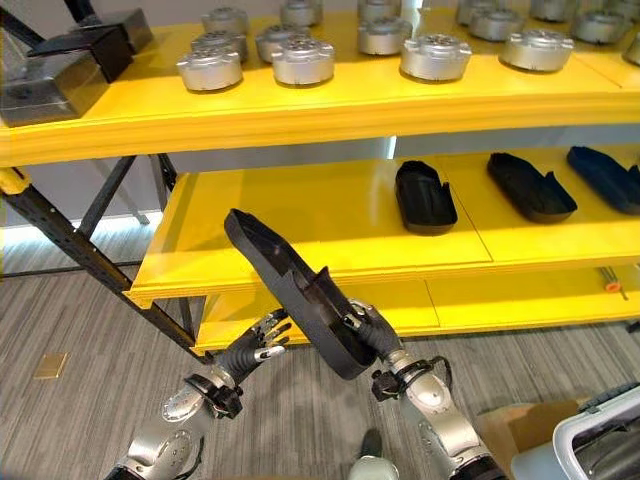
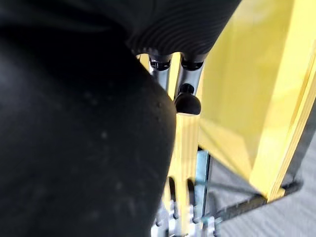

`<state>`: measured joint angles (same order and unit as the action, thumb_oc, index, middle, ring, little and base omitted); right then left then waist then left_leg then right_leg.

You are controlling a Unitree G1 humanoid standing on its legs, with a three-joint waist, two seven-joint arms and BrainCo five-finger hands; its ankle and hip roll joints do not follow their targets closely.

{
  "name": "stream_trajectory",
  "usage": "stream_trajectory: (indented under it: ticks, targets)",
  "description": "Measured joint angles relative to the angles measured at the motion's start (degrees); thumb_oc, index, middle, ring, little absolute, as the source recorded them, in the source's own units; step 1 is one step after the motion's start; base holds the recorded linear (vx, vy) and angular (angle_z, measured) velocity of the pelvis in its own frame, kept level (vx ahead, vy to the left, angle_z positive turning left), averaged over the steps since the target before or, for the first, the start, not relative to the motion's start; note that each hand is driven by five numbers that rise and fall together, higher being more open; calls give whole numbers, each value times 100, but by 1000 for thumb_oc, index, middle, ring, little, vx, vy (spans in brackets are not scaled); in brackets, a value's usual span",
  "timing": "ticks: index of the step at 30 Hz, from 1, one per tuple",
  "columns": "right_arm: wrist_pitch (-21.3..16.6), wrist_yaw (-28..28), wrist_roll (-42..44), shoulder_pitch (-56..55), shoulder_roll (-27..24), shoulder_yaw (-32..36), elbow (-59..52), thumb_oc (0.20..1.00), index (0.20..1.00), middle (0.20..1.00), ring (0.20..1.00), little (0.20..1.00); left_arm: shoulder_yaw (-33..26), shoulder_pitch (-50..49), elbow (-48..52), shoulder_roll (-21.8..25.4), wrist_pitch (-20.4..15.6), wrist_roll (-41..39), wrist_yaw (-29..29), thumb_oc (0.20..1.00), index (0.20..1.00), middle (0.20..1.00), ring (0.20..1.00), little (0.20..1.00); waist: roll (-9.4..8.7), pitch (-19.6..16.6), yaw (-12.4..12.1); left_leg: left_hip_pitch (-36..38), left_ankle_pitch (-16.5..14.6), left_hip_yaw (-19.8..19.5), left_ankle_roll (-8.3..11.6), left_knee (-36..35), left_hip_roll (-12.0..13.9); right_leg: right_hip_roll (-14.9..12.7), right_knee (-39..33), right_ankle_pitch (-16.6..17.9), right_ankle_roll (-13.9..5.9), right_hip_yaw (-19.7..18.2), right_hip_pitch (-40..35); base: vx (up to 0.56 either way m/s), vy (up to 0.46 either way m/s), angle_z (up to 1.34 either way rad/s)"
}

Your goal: Move parts from the plastic box to the shelf.

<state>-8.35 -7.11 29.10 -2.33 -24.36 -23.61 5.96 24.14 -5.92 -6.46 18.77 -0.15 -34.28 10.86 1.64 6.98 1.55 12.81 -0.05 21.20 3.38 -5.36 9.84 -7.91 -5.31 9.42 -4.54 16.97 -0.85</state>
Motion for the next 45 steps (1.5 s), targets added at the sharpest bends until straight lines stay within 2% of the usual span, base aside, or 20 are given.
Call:
stream_trajectory:
  ticks: [8, 13, 28, 45]
  targets:
    - [0, -30, -2, -12, 136, -4, 1, 200, 200, 200, 200, 200, -1, 1, 0, 159, -1, 0, 1, 1000, 1000, 1000, 1000, 1000, -275, -171, -79, -13, -43, 2, 68, -27, -20, -35, -2, 5, -9, 9, -9, 0, 0, 0]
    - [4, -31, -3, -12, 135, -4, 1, 200, 200, 200, 200, 200, 8, 1, 0, 177, 0, 0, 0, 1000, 1000, 1000, 1000, 1000, -257, -175, -77, 13, -13, 0, 114, 0, -20, -27, -1, 14, -18, 6, -9, 0, 0, 0]
    - [71, -17, -4, -13, 136, -4, 7, 200, 200, 200, 200, 200, 8, 0, 0, 178, 0, -1, -9, 1000, 1000, 1000, 1000, 1000, -232, -169, -74, 13, -39, 1, 81, -4, -20, -28, -2, 11, -20, -8, -32, 0, 0, 0]
    - [114, 55, -4, -5, 142, -3, 11, 200, 200, 200, 200, 200, -1, -31, -8, 177, -2, 0, -248, 1000, 1000, 1000, 1000, 1000, -253, -173, -84, 27, -45, 18, 89, -4, -24, -24, -1, 15, -25, -38, -38, 10, 15, 0]
